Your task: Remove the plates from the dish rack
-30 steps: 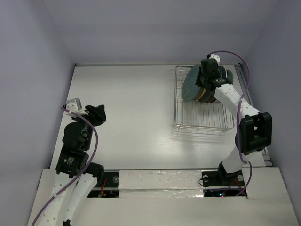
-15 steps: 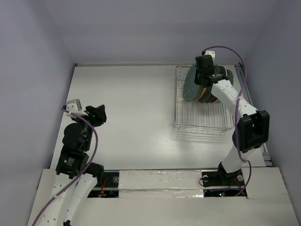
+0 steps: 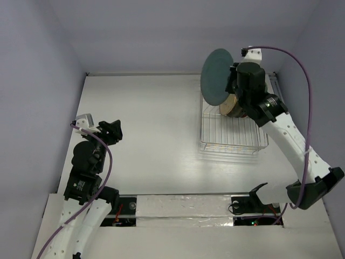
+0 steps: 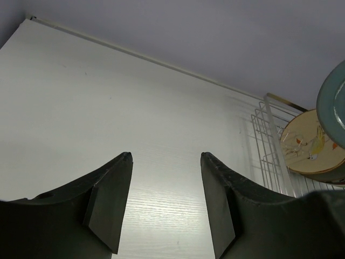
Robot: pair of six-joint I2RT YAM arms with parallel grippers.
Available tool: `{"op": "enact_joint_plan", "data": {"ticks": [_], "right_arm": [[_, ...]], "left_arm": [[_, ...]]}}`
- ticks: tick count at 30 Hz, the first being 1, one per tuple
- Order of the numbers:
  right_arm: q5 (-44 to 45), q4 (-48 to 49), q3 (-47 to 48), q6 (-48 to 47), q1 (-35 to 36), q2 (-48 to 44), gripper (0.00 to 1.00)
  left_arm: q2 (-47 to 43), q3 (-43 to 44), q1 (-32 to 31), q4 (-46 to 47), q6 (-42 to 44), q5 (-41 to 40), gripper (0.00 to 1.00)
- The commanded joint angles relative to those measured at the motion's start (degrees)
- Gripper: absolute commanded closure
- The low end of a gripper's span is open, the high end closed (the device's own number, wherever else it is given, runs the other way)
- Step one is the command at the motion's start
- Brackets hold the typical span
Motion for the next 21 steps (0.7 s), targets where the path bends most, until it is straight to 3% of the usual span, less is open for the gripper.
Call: {"op": "enact_joint_plan", "data": {"ticks": [1,6,9,16,21], "right_arm": [[-0.33,12.3,-0.08,4.44,4.19,-0.9,1.0],[-12.09,25.1,-3.95,11.74,7.88,2.43,1.0],[-17.45,30.31,-2.38,16.84,10.08,9.43,1.0],[-25.11,36.73,12.64,29.39,14.65,31.78,1.0],[-27.75,34.72,26.6,35.73,16.41,45.05,1.0]], "left_arm": [[-0.31,-0.52,-0.23,2.11,0.14,0.19,0.5],[-0.22,-0.52,-0.23,2.2,-0.03,0.19,0.5],[-0.13,-0.52,-0.23,2.11,0.06,0.19,0.5],[-0.57,-0.52,-0.23,2.11,-0.03,0.19,0.49],[-0.66,-0.61,-0.23,2.29,-0.12,0.19,0.49]]}}
